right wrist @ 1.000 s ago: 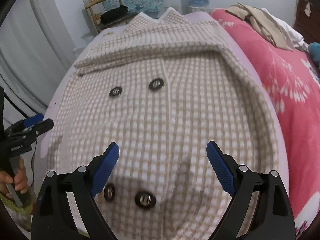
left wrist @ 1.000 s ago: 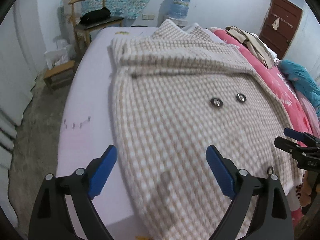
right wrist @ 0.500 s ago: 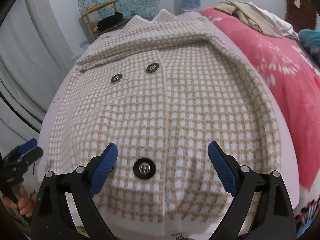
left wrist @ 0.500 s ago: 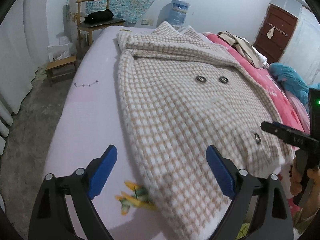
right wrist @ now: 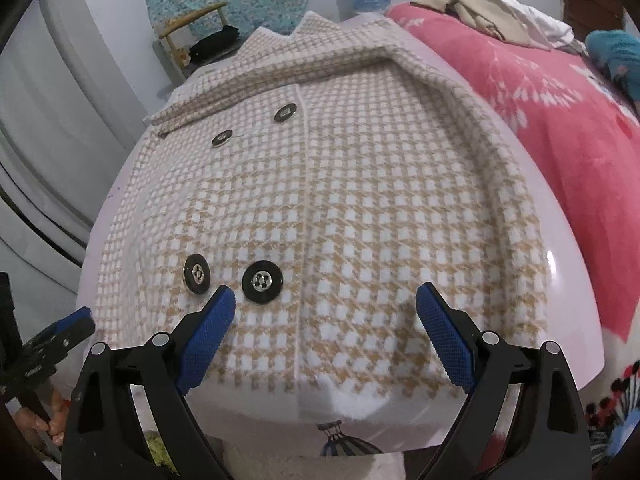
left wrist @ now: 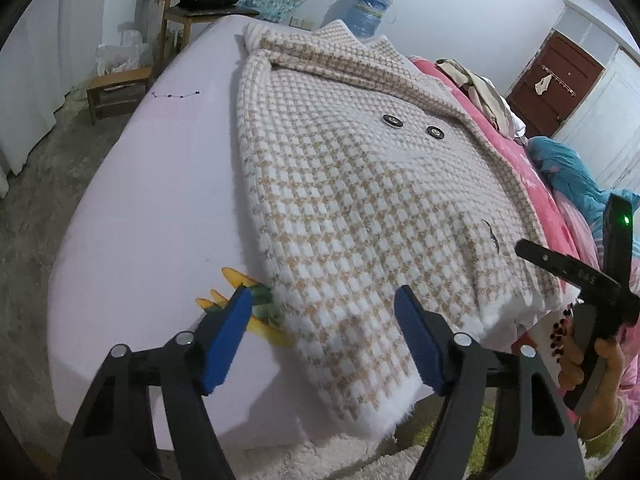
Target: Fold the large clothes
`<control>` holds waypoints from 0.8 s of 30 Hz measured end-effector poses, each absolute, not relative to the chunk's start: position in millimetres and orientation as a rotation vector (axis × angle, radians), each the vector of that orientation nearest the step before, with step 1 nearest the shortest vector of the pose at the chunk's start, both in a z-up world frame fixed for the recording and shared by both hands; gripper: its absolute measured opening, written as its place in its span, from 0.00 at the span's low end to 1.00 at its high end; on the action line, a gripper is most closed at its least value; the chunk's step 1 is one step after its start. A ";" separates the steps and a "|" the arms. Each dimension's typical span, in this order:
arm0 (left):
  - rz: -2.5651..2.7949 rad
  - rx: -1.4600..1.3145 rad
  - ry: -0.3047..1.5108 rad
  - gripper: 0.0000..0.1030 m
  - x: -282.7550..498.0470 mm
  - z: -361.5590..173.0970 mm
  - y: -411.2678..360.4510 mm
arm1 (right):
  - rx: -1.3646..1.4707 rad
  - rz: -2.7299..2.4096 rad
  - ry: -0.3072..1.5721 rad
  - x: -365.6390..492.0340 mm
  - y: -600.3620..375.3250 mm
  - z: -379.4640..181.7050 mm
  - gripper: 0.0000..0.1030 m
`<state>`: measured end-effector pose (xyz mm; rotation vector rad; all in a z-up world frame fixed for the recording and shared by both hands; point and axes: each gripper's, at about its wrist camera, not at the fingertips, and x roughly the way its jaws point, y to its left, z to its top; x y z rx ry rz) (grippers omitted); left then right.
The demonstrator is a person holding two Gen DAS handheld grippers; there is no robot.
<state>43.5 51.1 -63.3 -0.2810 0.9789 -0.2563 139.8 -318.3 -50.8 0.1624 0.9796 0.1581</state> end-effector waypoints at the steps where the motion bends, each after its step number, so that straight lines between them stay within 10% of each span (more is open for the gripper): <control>1: -0.249 -0.284 0.987 0.65 45.5 -65.1 52.1 | 0.166 0.158 0.980 138.8 -319.2 -50.7 0.85; 24: -0.346 -0.420 1.135 0.47 26.7 -79.5 54.8 | 0.234 0.258 0.953 110.7 -323.7 -39.1 0.85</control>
